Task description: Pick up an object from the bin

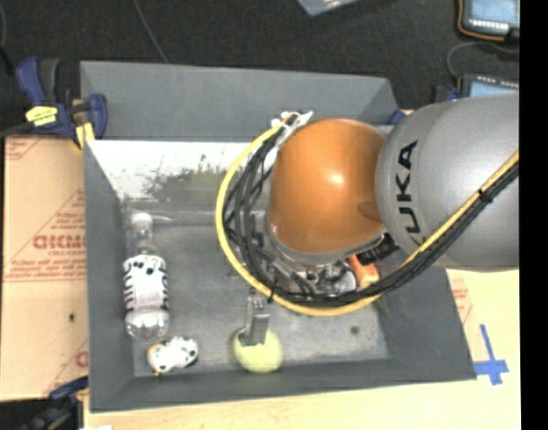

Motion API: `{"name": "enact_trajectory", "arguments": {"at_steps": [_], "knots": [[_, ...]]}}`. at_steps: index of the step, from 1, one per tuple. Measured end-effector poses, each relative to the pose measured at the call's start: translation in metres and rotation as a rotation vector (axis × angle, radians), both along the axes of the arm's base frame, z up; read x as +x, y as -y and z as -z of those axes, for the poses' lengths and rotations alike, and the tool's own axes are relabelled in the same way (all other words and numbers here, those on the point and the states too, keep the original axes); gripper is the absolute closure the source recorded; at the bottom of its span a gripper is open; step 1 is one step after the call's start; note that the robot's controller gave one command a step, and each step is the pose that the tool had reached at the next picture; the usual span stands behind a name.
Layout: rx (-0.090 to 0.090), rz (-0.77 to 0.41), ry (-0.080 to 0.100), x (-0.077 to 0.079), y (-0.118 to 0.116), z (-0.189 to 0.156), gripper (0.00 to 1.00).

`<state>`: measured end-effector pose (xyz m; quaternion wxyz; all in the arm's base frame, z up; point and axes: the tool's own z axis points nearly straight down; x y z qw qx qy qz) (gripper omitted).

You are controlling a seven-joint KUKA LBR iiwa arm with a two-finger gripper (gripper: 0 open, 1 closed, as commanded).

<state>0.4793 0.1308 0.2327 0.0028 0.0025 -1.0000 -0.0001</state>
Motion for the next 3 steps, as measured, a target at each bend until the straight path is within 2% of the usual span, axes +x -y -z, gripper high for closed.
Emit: {"name": "enact_trajectory", "arguments": {"at_steps": [1, 2, 3], "knots": [[0.002, 0.004, 0.008, 0.002, 0.001, -0.004, 0.00], [0.001, -0.103, 0.009, -0.001, 0.021, 0.049, 0.00], [0.001, -0.442, 0.005, -0.003, 0.035, 0.067, 0.00]]}}
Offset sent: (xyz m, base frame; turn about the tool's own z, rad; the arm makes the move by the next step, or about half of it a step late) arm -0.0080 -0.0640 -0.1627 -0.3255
